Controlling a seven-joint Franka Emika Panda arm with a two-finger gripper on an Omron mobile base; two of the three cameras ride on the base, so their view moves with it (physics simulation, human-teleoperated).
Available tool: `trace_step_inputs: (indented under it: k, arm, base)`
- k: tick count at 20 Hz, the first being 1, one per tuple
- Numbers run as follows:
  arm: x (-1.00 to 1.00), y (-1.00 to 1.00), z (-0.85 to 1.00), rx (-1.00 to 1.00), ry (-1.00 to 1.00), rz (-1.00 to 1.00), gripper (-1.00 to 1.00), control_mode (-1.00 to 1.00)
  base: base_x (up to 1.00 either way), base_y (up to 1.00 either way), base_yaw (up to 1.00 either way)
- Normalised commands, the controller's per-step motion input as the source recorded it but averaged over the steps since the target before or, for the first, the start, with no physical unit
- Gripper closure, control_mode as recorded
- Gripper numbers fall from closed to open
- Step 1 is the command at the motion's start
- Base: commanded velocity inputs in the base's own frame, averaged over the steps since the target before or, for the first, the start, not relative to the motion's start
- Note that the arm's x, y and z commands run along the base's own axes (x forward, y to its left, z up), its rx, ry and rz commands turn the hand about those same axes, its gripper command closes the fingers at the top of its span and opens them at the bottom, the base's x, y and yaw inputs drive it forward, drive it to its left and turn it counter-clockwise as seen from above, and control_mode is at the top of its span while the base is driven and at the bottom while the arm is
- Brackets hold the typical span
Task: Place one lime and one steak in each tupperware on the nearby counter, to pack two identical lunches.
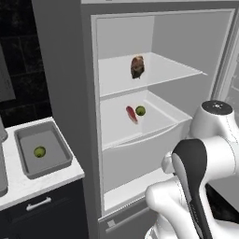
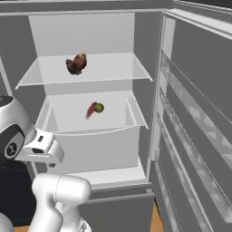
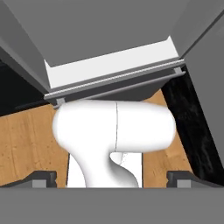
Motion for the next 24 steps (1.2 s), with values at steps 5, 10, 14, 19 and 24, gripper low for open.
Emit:
trace_step_inputs:
  k: [5, 10, 14, 19, 24]
  arm:
    - [0.0, 0.0, 0.0, 0.0, 0.0, 0.0, -1.0, 1.0]
    - [0.0, 0.0, 0.0, 0.0, 0.0, 0.0, -1.0, 1.0]
    - [0.0, 0.0, 0.0, 0.0, 0.0, 0.0, -1.0, 1.0]
    - [0.0, 0.0, 0.0, 0.0, 0.0, 0.0, -1.0, 1.0]
    - [0.0, 0.0, 0.0, 0.0, 0.0, 0.0, -1.0, 1.0]
  base:
    - [0.15, -0.29, 0.07]
    - [0.55, -0.03, 0.16]
    - [0.5, -0.16, 0.15]
    - [0.05, -0.04, 0.05]
    - [0.0, 0.0, 0.0]
